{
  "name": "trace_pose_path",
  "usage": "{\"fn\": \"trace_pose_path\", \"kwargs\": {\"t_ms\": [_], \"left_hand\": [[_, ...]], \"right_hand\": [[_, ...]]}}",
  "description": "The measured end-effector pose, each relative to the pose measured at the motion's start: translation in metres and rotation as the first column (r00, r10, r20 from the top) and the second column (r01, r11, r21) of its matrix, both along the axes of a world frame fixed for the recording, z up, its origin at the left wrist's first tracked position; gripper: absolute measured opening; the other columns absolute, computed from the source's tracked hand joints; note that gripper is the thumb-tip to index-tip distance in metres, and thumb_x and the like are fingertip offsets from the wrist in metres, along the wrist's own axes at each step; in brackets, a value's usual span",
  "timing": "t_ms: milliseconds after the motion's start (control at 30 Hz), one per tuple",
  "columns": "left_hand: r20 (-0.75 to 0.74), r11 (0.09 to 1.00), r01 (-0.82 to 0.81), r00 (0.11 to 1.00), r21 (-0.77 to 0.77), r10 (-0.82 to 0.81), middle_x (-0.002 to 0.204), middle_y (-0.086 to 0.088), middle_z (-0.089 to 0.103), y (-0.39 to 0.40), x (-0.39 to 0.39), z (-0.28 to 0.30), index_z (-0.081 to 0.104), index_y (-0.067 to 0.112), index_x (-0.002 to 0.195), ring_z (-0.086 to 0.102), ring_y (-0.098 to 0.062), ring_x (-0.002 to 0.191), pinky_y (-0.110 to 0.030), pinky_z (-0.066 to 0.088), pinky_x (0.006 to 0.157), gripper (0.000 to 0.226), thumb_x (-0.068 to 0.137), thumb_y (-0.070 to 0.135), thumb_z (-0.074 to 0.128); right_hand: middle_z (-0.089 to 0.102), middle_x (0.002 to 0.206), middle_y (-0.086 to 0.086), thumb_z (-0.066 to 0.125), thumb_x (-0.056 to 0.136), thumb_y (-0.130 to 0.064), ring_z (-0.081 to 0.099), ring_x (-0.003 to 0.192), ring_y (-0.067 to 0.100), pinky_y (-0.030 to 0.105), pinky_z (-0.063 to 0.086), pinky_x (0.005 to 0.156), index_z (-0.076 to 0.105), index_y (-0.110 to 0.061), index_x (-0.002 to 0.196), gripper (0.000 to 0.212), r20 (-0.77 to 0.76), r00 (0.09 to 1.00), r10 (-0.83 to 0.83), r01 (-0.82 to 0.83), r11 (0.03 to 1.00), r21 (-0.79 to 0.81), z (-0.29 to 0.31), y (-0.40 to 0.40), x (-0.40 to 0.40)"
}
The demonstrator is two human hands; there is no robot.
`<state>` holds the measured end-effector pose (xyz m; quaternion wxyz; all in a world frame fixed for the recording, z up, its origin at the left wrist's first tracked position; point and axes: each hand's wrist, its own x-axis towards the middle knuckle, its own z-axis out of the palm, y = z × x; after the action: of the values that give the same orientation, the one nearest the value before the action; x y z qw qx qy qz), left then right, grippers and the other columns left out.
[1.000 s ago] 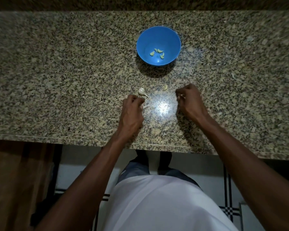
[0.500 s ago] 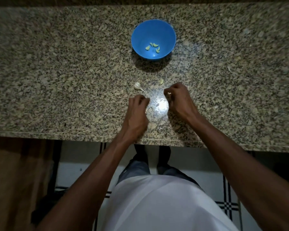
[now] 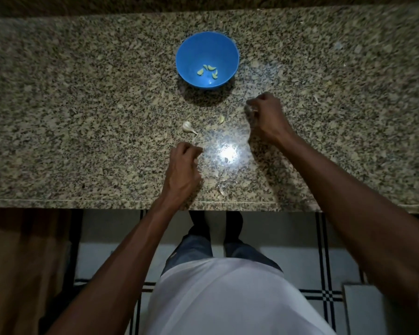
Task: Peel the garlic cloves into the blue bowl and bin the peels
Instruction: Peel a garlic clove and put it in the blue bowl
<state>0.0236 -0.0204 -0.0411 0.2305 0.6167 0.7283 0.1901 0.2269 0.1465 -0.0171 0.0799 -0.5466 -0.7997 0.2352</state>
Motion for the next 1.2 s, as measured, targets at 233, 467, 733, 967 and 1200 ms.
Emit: {"fn": "trace_pose_path", "kwargs": {"t_ms": [233,467,733,967,1200], "left_hand": [[0.046,0.997,-0.060,0.997,0.037,0.058,0.121,-0.008,0.056,-0.022,0.005,-0.005,0.067,0.007,0.124,0.048,-0.024,0.118,-0.034,0.046,0.096,0.040,0.090,-0.010,0.053],[-0.020,1.000,-0.010,1.000,-0.001,0.010,0.138,-0.014,0.047,-0.032,0.018,-0.004,0.060,0.006,0.136,0.040,-0.029,0.126,-0.032,0.041,0.097,0.048,0.092,-0.010,0.050],[0.118,0.997,-0.076,0.990,-0.001,0.076,0.127,-0.011,0.054,-0.035,0.026,0.008,0.063,0.003,0.130,0.052,-0.018,0.117,-0.003,0.034,0.093,0.044,0.093,-0.012,0.047],[0.036,0.986,0.060,0.998,-0.154,-0.055,0.126,-0.013,0.049,-0.040,-0.007,0.012,0.061,0.006,0.132,0.051,-0.030,0.118,-0.045,0.051,0.100,0.038,0.095,0.012,0.064],[0.191,0.984,0.107,0.978,-0.141,-0.079,0.122,-0.018,0.056,-0.056,0.006,0.014,0.063,-0.001,0.131,0.058,-0.029,0.111,-0.028,0.046,0.093,0.041,0.092,-0.008,0.054]], "right_hand": [[0.055,0.117,0.008,0.057,0.104,-0.026,0.060,0.095,0.018,0.031,0.054,0.077,0.061,-0.014,0.115,0.016,-0.058,0.938,0.342,-0.346,0.935,-0.081,-0.020,-0.098,-0.014],[0.060,0.118,0.017,0.062,0.097,0.002,0.057,0.104,0.030,0.042,0.052,0.087,0.071,-0.001,0.121,0.026,-0.107,0.978,0.180,-0.189,0.978,-0.084,-0.029,-0.120,0.003],[0.057,0.123,0.020,0.056,0.097,0.004,0.054,0.107,0.028,0.041,0.047,0.092,0.068,-0.003,0.125,0.031,-0.168,0.970,0.175,-0.206,0.960,-0.190,-0.018,-0.158,-0.015],[0.054,0.101,0.018,0.059,0.089,0.008,0.056,0.091,0.031,0.045,0.055,0.075,0.062,0.004,0.089,0.005,-0.096,0.993,-0.075,0.055,0.980,-0.191,-0.006,-0.170,0.005],[0.049,0.083,0.011,0.049,0.084,0.015,0.052,0.083,0.030,0.042,0.039,0.064,0.057,0.001,0.075,0.018,-0.104,0.989,-0.109,0.089,0.980,-0.178,-0.006,-0.205,-0.049]]}}
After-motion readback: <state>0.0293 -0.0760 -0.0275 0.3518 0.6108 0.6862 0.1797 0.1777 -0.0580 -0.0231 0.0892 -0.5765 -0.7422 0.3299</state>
